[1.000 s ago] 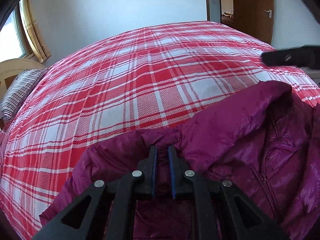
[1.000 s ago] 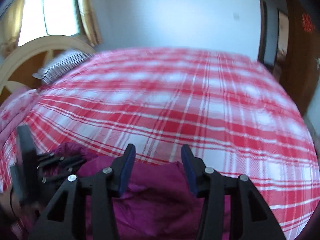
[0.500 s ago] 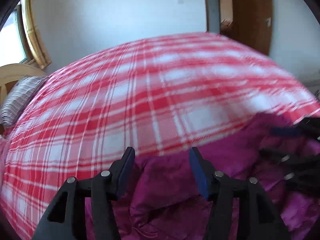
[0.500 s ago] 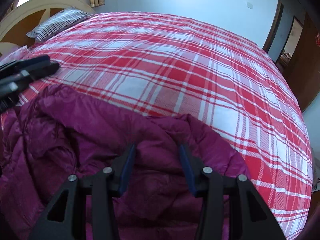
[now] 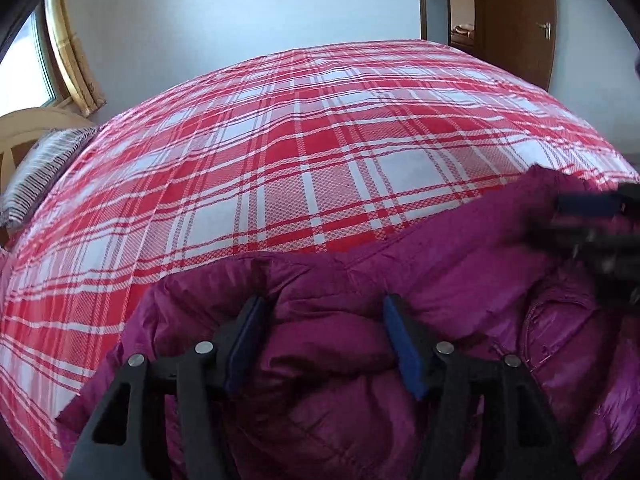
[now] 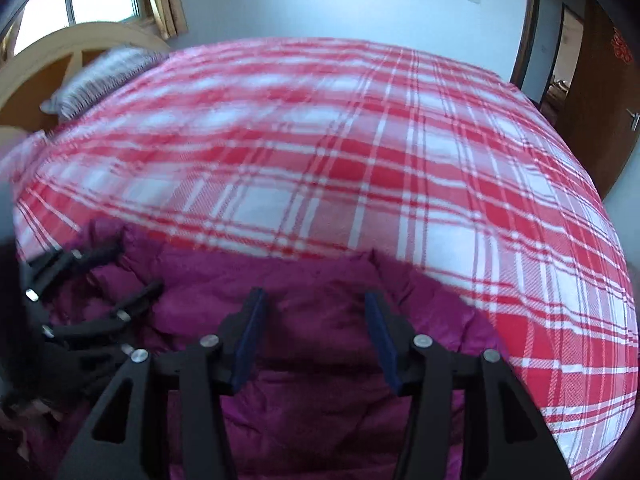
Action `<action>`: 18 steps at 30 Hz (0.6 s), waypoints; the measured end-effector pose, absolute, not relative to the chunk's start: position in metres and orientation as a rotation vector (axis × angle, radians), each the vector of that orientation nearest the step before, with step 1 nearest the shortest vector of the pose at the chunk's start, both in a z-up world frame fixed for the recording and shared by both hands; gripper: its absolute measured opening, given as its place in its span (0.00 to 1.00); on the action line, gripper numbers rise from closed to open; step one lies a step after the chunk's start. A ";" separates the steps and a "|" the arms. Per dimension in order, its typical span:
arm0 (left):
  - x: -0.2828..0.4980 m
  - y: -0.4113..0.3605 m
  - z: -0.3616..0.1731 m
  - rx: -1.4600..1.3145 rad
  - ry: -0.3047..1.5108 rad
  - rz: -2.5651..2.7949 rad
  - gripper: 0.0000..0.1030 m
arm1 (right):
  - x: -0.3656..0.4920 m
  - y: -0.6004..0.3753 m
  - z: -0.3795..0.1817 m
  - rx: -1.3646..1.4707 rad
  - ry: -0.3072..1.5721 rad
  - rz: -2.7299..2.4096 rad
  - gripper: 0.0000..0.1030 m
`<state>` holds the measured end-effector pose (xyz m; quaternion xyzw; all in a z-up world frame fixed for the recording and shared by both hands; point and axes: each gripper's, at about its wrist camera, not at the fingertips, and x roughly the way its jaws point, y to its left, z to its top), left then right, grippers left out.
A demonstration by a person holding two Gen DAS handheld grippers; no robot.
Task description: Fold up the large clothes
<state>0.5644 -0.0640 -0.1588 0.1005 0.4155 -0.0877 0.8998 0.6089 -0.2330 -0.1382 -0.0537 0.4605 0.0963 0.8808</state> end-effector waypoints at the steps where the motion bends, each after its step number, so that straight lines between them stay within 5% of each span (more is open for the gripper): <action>1: 0.565 -0.062 -0.159 0.191 0.861 -0.185 0.62 | 0.608 -0.234 -0.148 -0.112 0.969 0.200 0.51; 18: 0.571 -0.057 -0.167 0.126 0.882 -0.184 0.69 | 0.598 -0.230 -0.166 -0.164 0.877 0.150 0.51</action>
